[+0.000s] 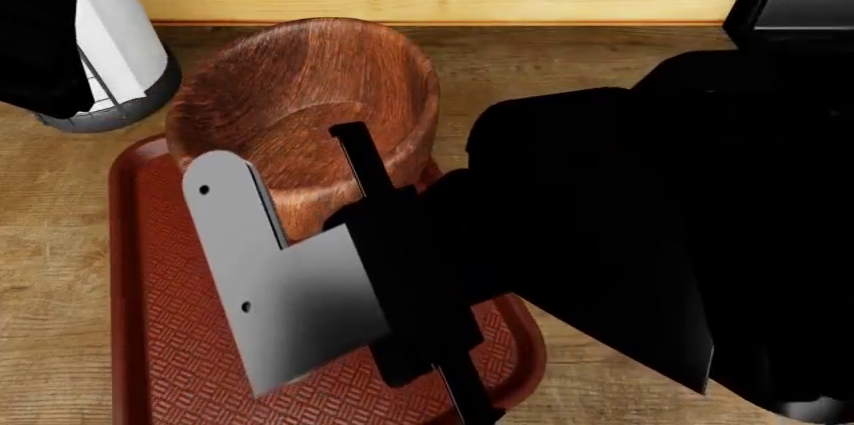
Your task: Place the two vegetables and bowl onto the tray for setting up a vegetable dip station.
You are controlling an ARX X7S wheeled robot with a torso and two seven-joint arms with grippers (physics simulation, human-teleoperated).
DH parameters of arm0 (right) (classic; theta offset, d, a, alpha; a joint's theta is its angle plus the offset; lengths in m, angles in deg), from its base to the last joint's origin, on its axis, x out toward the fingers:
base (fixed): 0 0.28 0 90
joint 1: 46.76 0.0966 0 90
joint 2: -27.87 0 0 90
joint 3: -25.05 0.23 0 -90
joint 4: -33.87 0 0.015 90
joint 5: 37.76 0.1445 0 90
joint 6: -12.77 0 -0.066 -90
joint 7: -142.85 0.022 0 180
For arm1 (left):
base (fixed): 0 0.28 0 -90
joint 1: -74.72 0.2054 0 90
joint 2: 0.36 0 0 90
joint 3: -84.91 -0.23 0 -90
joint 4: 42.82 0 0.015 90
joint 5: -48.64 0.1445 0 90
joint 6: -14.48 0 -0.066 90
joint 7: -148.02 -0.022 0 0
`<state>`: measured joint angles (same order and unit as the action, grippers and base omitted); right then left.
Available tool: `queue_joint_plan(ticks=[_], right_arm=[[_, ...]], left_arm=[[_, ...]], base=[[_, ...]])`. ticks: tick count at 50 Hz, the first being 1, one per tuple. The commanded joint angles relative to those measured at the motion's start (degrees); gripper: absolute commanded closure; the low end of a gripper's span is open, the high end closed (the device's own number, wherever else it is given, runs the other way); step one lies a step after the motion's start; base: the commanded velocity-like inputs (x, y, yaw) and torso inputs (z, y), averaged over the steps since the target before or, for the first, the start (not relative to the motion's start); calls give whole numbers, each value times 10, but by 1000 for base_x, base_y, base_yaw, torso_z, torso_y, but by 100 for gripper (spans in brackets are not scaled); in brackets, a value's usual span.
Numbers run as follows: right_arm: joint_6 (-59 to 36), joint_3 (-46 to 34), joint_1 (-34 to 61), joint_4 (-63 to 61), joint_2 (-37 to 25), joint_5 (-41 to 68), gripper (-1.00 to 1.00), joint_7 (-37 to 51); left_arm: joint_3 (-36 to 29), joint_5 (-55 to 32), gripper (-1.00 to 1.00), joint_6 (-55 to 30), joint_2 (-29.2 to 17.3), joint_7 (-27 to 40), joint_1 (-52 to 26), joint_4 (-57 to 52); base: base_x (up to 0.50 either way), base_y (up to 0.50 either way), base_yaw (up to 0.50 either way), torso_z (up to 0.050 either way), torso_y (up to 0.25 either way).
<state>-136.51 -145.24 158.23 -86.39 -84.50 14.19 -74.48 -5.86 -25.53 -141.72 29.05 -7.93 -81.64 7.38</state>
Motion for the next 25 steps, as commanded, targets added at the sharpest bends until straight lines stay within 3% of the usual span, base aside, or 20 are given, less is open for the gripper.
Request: queue_joint_plan(ticks=[1, 2, 25], right_arm=[[7, -4, -6, 6, 1, -14, 100, 5], [7, -4, -7, 8, 2, -16, -100, 7], [-6, 28, 20, 0, -4, 14, -100, -1]], left_arm=[[-2, 0, -100, 3, 0, 0, 1, 0], [-2, 1, -100, 4, 0, 0, 3, 0], [13, 1, -100, 18, -10, -2, 29, -3]], base=[[0, 0, 0, 0, 0], [0, 0, 0, 0, 0], [0, 0, 0, 0, 0]])
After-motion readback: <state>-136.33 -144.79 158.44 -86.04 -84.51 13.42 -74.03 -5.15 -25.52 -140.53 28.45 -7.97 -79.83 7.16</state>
